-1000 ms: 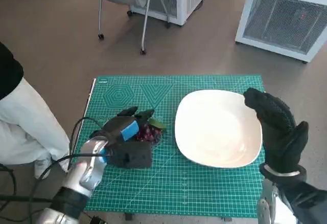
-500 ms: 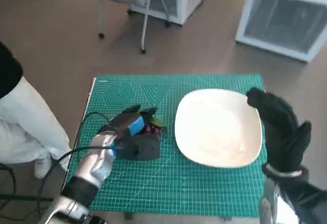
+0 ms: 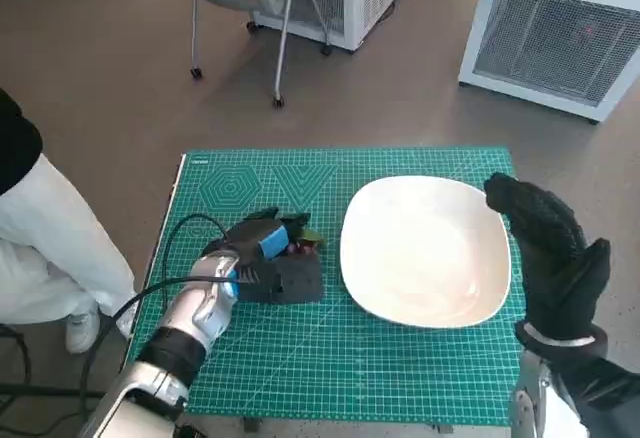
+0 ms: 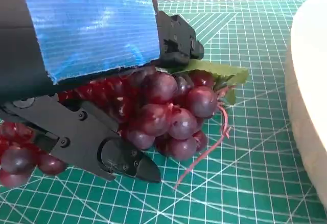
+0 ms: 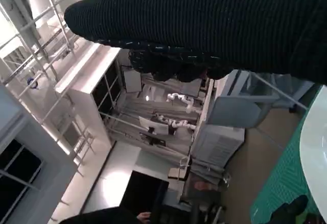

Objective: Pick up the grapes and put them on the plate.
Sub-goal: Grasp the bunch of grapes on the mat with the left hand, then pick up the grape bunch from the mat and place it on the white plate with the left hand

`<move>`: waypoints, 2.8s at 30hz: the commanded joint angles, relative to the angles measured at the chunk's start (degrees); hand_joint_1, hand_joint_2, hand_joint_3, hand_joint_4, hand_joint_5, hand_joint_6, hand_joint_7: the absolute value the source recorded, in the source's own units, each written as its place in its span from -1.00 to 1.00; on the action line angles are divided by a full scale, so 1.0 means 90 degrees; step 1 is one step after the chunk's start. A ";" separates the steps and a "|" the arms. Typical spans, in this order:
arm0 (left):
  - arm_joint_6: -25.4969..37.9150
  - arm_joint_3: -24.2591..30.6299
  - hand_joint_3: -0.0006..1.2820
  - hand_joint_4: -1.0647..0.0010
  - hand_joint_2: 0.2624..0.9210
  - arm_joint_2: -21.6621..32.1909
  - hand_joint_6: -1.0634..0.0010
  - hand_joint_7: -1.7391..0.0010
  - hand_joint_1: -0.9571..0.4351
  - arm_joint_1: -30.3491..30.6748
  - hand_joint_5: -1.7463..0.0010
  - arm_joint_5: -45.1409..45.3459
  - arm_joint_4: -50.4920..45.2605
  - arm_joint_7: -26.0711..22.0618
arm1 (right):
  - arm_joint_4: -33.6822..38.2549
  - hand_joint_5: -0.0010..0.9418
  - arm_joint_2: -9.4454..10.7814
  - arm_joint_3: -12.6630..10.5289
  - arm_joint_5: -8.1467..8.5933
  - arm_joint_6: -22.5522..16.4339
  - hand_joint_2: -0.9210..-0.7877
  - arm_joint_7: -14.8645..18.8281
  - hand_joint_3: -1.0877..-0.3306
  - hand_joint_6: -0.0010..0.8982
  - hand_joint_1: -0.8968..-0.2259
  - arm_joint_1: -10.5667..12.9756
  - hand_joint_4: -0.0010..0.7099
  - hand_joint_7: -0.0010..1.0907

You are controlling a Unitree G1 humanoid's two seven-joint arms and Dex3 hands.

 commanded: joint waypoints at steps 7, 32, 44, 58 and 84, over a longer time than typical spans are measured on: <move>-0.0158 -0.0224 -0.94 -0.14 0.86 -0.0016 -0.39 0.92 0.55 0.0002 0.08 0.0092 0.0321 0.0522 | 0.0005 -0.99 -0.0032 -0.0001 -0.0098 0.0073 -1.00 -0.0059 0.42 -0.87 0.10 0.0119 0.26 0.08; -0.0221 -0.0653 -0.75 -0.07 0.93 0.0147 -0.29 -0.06 0.38 0.0055 -0.69 0.0396 0.0356 0.0993 | 0.0020 -0.99 -0.0066 0.0011 -0.0049 0.0117 -1.00 0.0000 0.43 -0.86 0.10 0.0111 0.27 0.06; -0.0145 -0.0552 -0.77 -0.05 1.00 0.0114 -0.08 -0.41 0.38 0.0087 -0.50 0.0265 0.0245 0.0955 | -0.0030 -0.99 -0.0063 0.0021 -0.0058 0.0156 -1.00 -0.0012 0.42 -0.85 0.11 0.0133 0.28 0.06; -0.0152 -0.0542 -0.76 -0.02 1.00 0.0149 -0.09 -0.37 0.38 0.0105 -0.55 0.0184 0.0146 0.0985 | -0.0075 -0.99 -0.0067 0.0025 -0.0072 0.0174 -1.00 -0.0020 0.41 -0.85 0.10 0.0158 0.28 0.05; 0.0810 0.0035 -0.84 -0.19 1.00 0.1051 -0.19 -0.16 0.38 0.0974 -0.57 0.0345 -0.3859 -0.0007 | -0.0149 -0.99 -0.0099 0.0002 0.0000 0.0229 -1.00 0.0008 0.40 -0.84 0.11 0.0179 0.28 0.04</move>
